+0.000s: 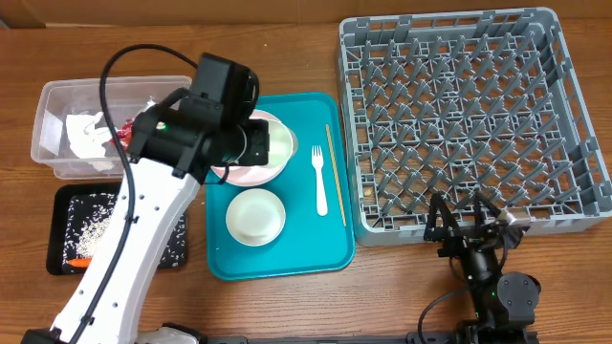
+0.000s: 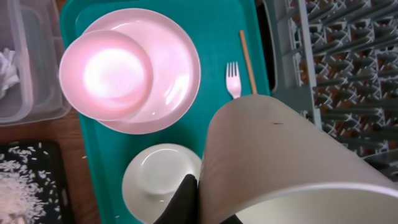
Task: Sort waste into correct bins and load items into the dishwasher
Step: 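Grasp the white cup on the teal tray with the left gripper and lift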
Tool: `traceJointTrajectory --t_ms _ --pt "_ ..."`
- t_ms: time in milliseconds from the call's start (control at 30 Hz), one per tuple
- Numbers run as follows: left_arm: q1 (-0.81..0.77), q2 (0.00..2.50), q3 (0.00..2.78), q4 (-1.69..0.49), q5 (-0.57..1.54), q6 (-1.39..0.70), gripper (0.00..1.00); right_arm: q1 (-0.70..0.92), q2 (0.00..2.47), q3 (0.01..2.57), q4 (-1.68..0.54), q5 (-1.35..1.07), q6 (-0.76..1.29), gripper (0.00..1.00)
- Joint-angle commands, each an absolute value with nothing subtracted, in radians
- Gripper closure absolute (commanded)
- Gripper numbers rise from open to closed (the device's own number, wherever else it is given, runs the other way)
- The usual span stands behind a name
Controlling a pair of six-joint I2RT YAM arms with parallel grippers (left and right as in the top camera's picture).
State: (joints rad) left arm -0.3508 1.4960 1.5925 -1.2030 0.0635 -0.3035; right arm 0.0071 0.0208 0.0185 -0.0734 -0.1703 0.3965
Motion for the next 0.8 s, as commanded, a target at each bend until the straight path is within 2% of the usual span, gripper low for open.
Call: traceJointTrajectory --t_ms 0,100,233,500,633,767 --pt "-0.346 1.486 1.607 -1.233 0.038 -0.226 0.96 0.004 0.049 0.014 -0.067 -0.312 0.535 0.0" --pt "-0.346 1.486 1.607 -1.221 0.116 -0.231 0.96 0.004 0.08 0.052 -0.109 -0.367 0.535 0.0" --pt "-0.345 1.485 1.607 -1.131 0.246 -0.118 0.96 0.004 0.13 0.193 -0.242 -0.369 0.524 0.0" --pt "-0.256 1.485 1.607 -0.993 0.61 -0.068 0.96 0.004 0.408 0.666 -0.552 -0.614 0.375 0.0" --pt "-0.16 1.491 1.607 -0.999 0.915 -0.012 0.96 0.004 0.608 0.883 -0.749 -0.708 0.359 0.0" --pt "-0.089 1.51 1.605 -1.037 1.176 0.08 0.96 0.004 0.724 0.955 -0.75 -0.777 0.359 0.0"
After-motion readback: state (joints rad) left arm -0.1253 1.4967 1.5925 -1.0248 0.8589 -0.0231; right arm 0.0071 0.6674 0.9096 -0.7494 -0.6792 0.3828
